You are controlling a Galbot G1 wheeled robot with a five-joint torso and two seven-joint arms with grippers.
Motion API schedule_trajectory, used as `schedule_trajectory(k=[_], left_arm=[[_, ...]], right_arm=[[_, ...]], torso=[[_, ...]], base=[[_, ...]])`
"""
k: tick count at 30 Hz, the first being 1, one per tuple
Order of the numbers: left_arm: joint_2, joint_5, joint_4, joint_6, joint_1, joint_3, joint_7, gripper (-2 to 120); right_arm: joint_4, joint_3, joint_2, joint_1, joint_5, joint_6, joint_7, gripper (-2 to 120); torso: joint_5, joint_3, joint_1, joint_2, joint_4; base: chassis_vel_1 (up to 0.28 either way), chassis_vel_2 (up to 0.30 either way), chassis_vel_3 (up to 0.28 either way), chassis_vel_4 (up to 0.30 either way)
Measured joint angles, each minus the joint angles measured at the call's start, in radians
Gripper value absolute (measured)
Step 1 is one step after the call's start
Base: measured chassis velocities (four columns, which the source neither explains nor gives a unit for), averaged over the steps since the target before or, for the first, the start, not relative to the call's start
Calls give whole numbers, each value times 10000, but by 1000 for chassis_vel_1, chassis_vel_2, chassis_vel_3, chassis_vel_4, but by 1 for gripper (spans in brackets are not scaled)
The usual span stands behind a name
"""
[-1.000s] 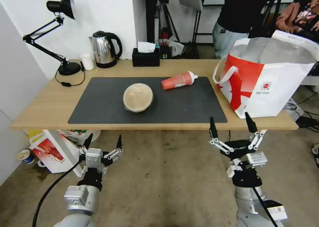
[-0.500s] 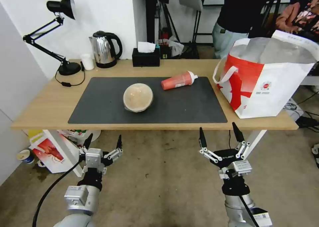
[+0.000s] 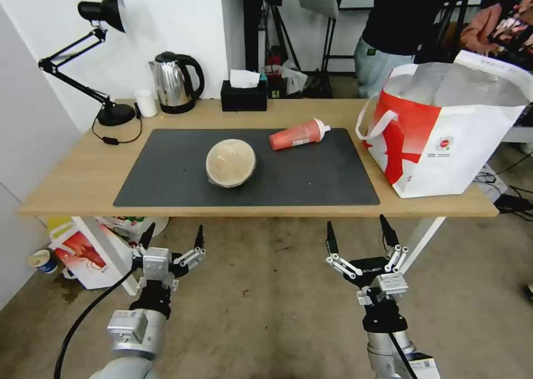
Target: Pick up the trash from the table and place it into the takeout bag.
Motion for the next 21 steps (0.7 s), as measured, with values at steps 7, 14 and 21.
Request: schedule_trajectory(k=[7,14,21], left_arm=[[0,0,0,0,0,0,0,100],[0,0,0,0,0,0,0,100],[0,0,0,0,0,0,0,100]], right_arm=[[-52,-58,50,-23,-160,-340,522,100],[-80,-94,88,-85,-205,-412,674,100],[-116,-109,75,-169,-205,-446,853,100]], torso=[[0,0,0,0,0],[0,0,0,0,0],[0,0,0,0,0]], base=[[0,0,0,0],[0,0,0,0],[0,0,0,0]])
